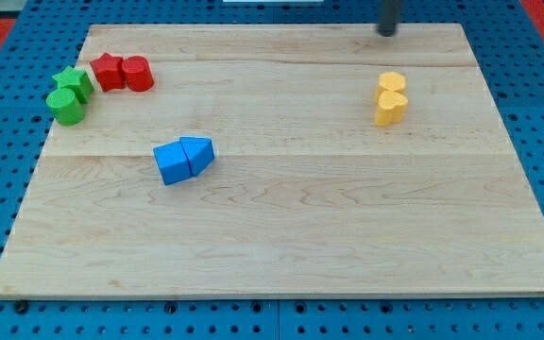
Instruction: Slide yellow hexagon towards red circle
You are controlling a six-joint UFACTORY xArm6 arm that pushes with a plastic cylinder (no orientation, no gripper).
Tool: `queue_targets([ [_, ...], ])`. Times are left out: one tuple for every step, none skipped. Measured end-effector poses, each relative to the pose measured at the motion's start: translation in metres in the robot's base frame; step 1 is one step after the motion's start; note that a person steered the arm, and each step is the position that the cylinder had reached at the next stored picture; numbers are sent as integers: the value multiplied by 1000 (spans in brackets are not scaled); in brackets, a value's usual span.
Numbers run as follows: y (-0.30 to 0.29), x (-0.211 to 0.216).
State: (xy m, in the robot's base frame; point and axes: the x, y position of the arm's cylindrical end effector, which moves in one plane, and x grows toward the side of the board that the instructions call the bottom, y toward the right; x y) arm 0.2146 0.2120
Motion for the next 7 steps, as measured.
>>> queue_targets([
  [58,38],
  [65,78],
  [31,109],
  [-31,122],
  [-114,123],
  [-198,123],
  [-184,118],
])
